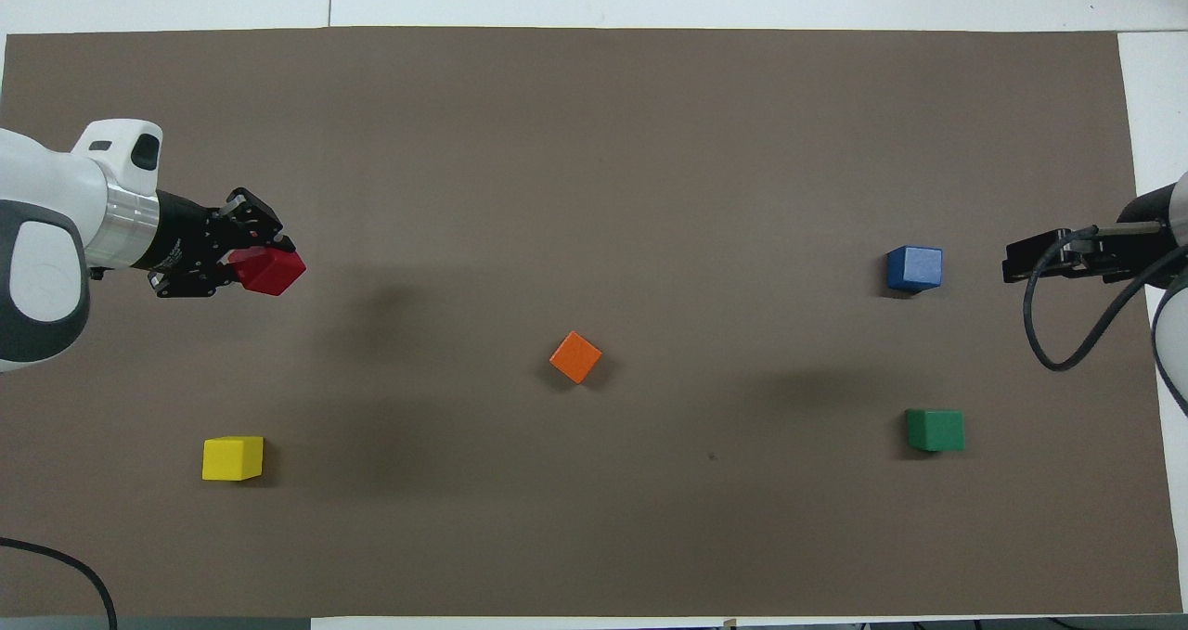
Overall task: Transfer red block to right arm and stack on blue block
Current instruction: 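Carry the red cube toward center while the right gripper approaches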
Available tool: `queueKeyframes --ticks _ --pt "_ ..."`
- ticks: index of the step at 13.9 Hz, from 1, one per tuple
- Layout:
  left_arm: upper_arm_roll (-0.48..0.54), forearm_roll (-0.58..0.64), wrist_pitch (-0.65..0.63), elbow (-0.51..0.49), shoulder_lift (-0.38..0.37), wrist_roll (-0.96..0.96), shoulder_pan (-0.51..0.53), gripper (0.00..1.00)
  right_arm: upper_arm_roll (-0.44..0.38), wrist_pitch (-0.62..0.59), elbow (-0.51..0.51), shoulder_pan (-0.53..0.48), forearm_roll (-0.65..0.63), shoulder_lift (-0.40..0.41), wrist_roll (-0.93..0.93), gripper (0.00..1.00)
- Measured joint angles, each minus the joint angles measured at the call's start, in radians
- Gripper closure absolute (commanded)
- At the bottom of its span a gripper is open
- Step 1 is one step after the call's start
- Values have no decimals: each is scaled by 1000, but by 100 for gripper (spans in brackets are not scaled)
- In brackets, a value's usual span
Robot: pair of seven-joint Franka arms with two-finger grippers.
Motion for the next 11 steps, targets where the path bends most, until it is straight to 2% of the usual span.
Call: queueKeyframes --ticks 2,4,6,7,9,11 --pt "-9 -113 -69 24 -26 -136 -3 100 -1 1 -2 -1 58 0 -56 0" --pt "-27 -247 -116 25 -49 -258 -14 100 -3 1 -8 -19 198 0 -128 0" --pt "-49 -386 -121 25 -65 -372 -25 100 -4 -20 -33 -66 402 -1 -232 0" --pt "-54 -448 -122 25 -70 -404 -26 100 -4 -68 -50 -95 508 0 -293 0" --pt "-53 -568 -129 13 -77 -427 -26 100 -6 -175 -99 -147 711 8 -423 0" --pt "-55 -688 -130 -38 -96 -428 -28 100 -6 -202 -158 -164 860 22 -507 0"
